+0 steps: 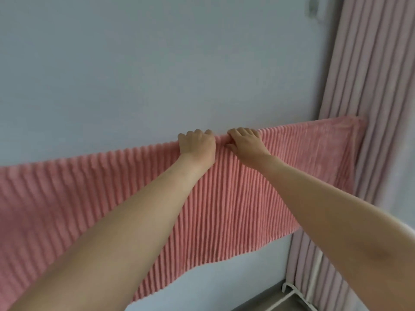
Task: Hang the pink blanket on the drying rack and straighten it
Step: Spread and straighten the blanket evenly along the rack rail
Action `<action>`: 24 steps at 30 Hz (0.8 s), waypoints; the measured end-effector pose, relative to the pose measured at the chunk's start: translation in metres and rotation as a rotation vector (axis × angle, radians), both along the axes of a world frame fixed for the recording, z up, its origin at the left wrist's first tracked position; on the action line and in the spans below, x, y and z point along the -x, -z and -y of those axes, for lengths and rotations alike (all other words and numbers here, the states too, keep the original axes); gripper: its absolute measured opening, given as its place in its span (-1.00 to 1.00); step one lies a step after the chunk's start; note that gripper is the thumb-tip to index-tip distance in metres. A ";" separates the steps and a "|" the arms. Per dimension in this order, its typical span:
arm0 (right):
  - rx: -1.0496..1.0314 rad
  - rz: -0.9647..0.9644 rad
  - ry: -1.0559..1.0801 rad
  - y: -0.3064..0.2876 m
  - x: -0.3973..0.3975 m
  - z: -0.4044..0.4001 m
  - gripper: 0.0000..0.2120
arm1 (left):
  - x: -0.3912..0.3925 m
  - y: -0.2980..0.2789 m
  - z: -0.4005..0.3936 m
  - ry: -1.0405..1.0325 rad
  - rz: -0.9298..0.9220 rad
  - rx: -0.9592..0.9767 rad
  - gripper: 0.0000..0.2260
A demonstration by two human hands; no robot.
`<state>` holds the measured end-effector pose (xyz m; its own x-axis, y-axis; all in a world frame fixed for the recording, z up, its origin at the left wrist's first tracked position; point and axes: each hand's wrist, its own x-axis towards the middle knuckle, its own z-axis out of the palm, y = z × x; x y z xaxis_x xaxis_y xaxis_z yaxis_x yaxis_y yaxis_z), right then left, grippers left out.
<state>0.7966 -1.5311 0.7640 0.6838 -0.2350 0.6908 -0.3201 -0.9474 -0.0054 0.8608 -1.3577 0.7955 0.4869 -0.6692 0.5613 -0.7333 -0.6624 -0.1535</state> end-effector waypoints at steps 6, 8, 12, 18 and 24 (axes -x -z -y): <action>0.001 -0.006 -0.041 0.006 0.025 0.092 -0.67 | 0.021 0.007 0.094 -0.015 0.018 -0.022 -0.73; 0.010 -0.014 -0.055 0.008 0.033 0.120 -0.68 | 0.033 0.010 0.129 -0.013 0.028 -0.032 -0.71; 0.013 0.023 -0.071 0.007 0.049 0.180 -0.73 | 0.050 0.010 0.200 0.022 0.058 -0.020 -0.71; 0.044 0.002 -0.010 0.004 0.084 0.294 -0.72 | 0.074 0.003 0.320 0.150 0.110 0.015 -0.77; 0.035 -0.008 0.028 0.005 0.127 0.421 -0.57 | 0.112 0.002 0.443 0.218 0.111 -0.011 -0.78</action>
<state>0.6692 -1.9524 0.7586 0.6831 -0.2301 0.6932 -0.3465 -0.9376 0.0302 0.7492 -1.8003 0.7934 0.2660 -0.7583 0.5951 -0.8370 -0.4880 -0.2478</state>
